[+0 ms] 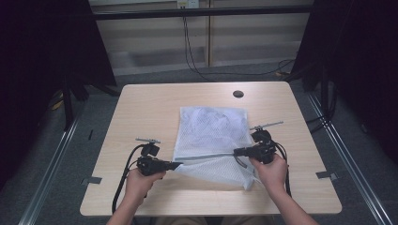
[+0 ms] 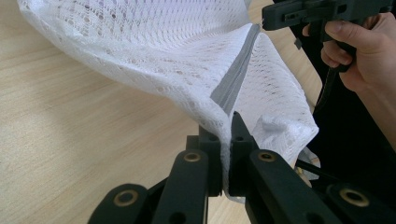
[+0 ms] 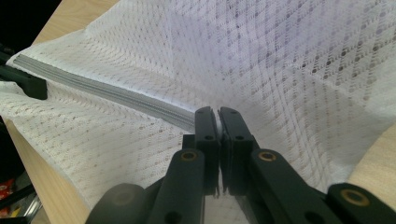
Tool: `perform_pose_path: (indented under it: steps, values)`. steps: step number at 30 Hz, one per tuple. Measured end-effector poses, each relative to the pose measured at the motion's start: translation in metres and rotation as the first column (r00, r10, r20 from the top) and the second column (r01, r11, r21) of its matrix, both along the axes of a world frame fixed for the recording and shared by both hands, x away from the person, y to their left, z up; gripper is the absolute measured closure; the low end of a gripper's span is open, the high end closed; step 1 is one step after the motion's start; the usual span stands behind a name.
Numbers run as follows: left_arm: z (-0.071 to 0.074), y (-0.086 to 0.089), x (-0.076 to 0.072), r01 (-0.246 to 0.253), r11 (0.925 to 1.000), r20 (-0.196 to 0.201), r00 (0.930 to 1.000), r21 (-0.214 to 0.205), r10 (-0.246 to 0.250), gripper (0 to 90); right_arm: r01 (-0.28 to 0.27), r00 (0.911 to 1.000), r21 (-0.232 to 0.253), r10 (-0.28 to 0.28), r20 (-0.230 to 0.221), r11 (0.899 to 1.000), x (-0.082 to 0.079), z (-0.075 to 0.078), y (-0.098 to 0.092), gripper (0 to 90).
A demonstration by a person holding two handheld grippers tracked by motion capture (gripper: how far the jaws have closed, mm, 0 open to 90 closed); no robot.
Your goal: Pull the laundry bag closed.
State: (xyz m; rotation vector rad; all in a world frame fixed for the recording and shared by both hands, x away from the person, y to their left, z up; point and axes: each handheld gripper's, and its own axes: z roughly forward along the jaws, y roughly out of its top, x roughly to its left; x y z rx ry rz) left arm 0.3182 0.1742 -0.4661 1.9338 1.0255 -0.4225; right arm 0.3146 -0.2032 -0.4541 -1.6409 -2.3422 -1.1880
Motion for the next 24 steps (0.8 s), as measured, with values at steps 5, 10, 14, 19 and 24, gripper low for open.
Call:
perform_pose_path:
  steps: [5, 10, 14, 19, 24]
  values:
    - [0.0, 0.001, 0.0, 0.002, 1.0, -0.003, 1.0, -0.004, -0.002, 88.6, 0.007, 1.0, -0.01, -0.007, -0.001, 1.0, 0.0, 0.0, -0.003, 86.8]
    - [0.0, 0.001, 0.001, -0.001, 1.0, -0.001, 1.0, 0.001, 0.001, 88.6, 0.009, 1.0, -0.013, -0.01, -0.003, 1.0, 0.0, 0.0, -0.005, 86.9]
    - [-0.001, 0.002, 0.001, 0.001, 1.0, 0.0, 1.0, 0.0, -0.001, 88.5, 0.015, 0.9999, -0.018, -0.015, -0.001, 1.0, 0.0, -0.001, -0.008, 86.8]
    - [-0.001, 0.001, 0.001, -0.001, 1.0, 0.001, 1.0, -0.003, 0.001, 88.5, 0.019, 0.9998, -0.019, -0.019, 0.001, 1.0, -0.001, 0.0, -0.009, 86.9]
    - [-0.001, 0.001, 0.001, 0.0, 1.0, 0.002, 1.0, -0.002, 0.0, 88.6, 0.016, 0.9999, -0.015, -0.016, 0.004, 1.0, -0.001, 0.0, -0.01, 86.9]
